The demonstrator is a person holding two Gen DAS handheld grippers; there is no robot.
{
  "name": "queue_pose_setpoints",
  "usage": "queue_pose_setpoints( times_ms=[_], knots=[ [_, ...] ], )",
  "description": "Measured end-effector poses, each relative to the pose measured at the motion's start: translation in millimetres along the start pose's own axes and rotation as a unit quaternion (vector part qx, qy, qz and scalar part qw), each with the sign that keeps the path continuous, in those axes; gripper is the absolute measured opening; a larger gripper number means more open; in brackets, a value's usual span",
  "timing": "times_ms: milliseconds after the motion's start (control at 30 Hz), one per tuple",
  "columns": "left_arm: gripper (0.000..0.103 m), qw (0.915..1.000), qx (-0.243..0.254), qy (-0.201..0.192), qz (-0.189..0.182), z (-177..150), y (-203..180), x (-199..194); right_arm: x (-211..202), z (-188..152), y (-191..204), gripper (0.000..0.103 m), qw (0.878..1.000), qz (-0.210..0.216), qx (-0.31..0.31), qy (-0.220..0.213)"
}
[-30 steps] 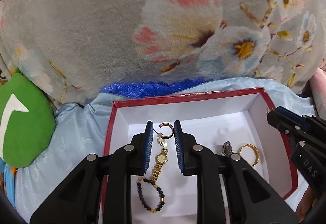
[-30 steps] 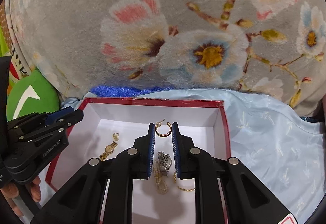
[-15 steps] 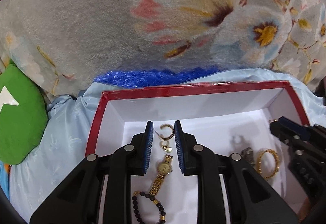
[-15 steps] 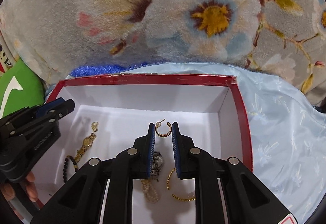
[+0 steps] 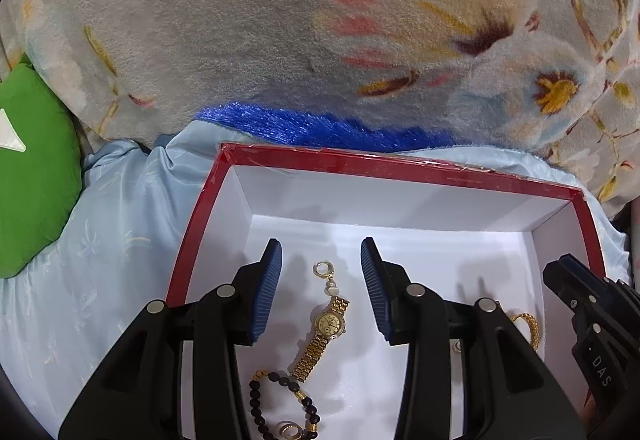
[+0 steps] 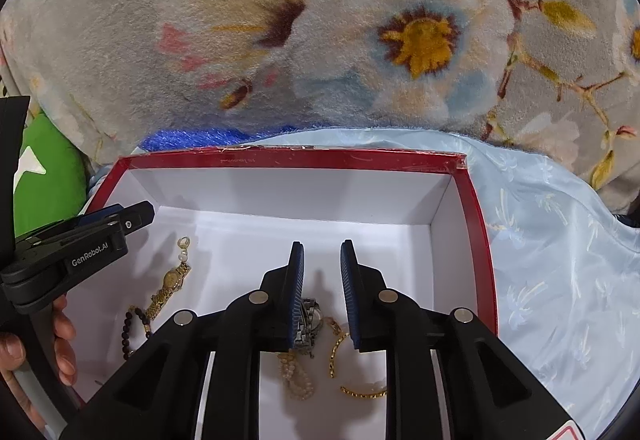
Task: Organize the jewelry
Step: 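Open both tools to drop the hoop earrings into the red box, then grasp the silver diamond ring with the right tool while the left tool grasps the gold pearl earring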
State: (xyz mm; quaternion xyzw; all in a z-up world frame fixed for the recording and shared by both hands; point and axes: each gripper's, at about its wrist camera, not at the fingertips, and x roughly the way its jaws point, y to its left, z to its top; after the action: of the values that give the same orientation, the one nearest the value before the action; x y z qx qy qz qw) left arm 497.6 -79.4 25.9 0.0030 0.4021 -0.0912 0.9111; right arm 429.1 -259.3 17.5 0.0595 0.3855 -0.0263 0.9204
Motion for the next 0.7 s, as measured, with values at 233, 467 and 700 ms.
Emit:
queue_pose_setpoints(
  times_ms=[233, 467, 700],
  knots=[
    [0.040, 0.9999, -0.005, -0.014, 0.006, 1, 3, -5, -10, -1, -1, 0.019, 1.000, -0.001, 0.002, -0.027],
    [0.049, 0.9957, 0.000, -0.092, -0.011, -32, 8, -73, -104, -52, 20, 0.042, 0.986, 0.021, -0.061, -0.156],
    [0.050, 0.9926, 0.106, -0.060, 0.004, -141, 3, -145, -187, -172, 10, 0.042, 0.991, 0.070, -0.061, -0.094]
  ],
)
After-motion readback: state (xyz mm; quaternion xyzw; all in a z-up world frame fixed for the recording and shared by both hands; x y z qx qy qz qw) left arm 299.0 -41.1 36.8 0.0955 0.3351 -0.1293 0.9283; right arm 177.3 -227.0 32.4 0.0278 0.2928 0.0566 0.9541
